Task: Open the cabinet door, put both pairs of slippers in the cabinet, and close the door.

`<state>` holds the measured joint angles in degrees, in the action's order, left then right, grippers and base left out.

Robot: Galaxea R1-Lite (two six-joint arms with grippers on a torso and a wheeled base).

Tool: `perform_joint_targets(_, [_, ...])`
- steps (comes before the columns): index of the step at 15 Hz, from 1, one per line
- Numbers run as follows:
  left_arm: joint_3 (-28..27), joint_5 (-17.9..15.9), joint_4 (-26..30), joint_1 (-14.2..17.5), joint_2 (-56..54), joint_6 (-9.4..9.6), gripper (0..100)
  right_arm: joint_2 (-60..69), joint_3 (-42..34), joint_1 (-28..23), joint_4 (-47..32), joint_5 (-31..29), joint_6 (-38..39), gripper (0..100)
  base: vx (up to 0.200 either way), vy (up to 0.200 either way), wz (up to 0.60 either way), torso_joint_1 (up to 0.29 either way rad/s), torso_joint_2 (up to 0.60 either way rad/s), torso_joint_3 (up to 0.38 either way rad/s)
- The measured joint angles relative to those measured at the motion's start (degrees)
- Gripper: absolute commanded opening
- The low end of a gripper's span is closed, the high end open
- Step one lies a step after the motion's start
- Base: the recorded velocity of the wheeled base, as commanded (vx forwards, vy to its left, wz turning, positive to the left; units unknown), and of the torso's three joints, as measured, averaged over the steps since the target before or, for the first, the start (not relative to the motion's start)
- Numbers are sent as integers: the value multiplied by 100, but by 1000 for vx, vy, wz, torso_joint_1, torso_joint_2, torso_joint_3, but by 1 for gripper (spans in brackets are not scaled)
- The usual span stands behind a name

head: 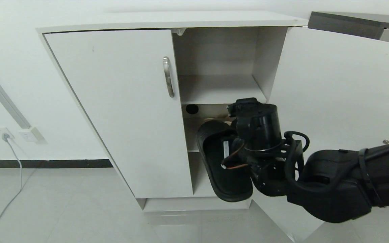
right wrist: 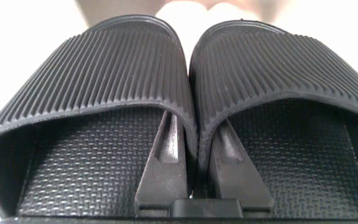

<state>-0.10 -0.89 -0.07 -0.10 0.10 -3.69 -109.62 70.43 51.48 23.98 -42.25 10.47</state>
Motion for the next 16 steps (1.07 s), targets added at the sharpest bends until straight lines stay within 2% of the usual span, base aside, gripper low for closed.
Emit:
perform_joint_targets(3, [0,0,0,0,0,-5,0,-265,978,39,-269,-438,4,0,0,0,0,0,0,0])
perform_joint_targets(9, [0,0,0,0,0,-5,0,-402,1285,45,-279,-472,-361,0,0,0,0,0,0,0])
perform_joint_targets(16, [0,-6,0,-1,0,4,0,-389,1320,30,-255,-471,-388,0,200,0,0,-1,3,3])
